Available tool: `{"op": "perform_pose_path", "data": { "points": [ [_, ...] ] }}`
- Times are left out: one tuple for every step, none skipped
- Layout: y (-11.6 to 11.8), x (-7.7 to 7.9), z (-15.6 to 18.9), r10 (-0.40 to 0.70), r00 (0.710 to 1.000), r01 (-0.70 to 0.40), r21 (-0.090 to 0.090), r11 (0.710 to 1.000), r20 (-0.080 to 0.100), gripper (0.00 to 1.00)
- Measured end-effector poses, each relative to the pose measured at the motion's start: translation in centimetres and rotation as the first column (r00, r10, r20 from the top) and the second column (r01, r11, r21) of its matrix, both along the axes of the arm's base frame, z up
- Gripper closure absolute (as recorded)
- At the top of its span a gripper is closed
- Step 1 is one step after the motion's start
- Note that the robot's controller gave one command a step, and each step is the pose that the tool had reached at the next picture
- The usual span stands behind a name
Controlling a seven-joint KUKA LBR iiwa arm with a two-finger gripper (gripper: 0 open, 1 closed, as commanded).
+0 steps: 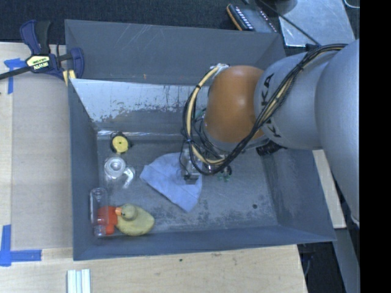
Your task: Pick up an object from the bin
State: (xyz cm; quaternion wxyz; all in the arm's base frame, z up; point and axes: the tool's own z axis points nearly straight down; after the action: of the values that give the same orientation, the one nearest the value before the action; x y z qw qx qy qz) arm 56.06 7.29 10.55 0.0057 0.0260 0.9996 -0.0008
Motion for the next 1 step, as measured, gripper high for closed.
{"op": "perform_pose_path", "data": {
  "points": [
    [4.34,3.59,0.82,-0.095,0.995,0.095,0.007,0.995,0.008,1.00]
  ]
}}
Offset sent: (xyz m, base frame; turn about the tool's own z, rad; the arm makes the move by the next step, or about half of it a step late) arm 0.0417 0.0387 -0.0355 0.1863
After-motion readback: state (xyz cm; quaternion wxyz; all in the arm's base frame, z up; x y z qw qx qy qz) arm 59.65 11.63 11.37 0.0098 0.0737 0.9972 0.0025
